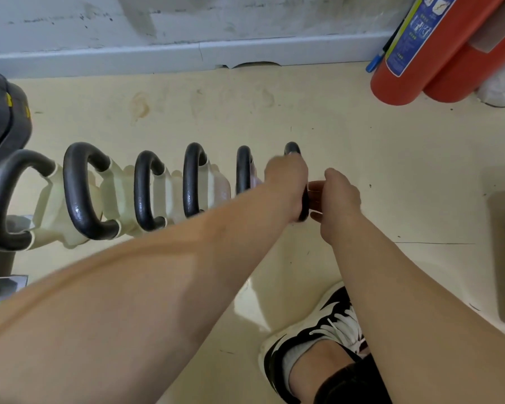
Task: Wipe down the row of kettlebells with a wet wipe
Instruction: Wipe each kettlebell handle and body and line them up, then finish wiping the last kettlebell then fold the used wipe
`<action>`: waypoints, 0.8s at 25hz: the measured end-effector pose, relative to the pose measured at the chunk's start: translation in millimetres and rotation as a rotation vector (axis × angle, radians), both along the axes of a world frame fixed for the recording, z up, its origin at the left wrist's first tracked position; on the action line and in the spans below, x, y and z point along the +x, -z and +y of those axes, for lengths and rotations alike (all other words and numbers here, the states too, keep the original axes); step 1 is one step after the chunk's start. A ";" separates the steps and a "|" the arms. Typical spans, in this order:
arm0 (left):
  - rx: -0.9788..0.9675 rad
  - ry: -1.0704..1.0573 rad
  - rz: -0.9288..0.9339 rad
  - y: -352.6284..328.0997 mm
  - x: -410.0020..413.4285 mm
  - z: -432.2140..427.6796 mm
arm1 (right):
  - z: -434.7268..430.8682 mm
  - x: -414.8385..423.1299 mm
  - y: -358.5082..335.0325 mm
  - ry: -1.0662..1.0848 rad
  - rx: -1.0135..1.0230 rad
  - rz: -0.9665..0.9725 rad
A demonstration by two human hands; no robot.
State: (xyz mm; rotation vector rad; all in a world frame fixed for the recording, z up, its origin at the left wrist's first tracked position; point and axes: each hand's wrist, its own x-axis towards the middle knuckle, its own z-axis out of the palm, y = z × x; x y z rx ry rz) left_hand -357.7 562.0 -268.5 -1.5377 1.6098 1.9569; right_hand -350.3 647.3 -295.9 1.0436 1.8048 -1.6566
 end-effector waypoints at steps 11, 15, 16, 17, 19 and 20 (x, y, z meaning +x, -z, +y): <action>-1.074 1.366 0.412 34.7 24.7 -7.2 | 9.0 2.5 3.0 0.230 -0.193 -0.007; -0.904 1.519 0.662 40.0 105.1 -19.9 | 4.0 4.4 -5.0 0.157 -0.018 0.034; -0.838 1.488 0.627 36.6 121.1 -28.3 | 2.6 5.1 -9.4 0.087 0.053 0.069; -0.779 1.413 0.558 31.8 131.5 -37.4 | 0.3 8.2 -17.2 0.003 0.148 0.113; -0.709 1.133 0.430 6.9 141.9 -52.9 | -11.2 16.8 -38.1 -0.160 0.346 0.251; -0.661 0.987 0.381 -11.2 140.5 -60.7 | -21.3 20.4 -48.3 -0.223 0.412 0.318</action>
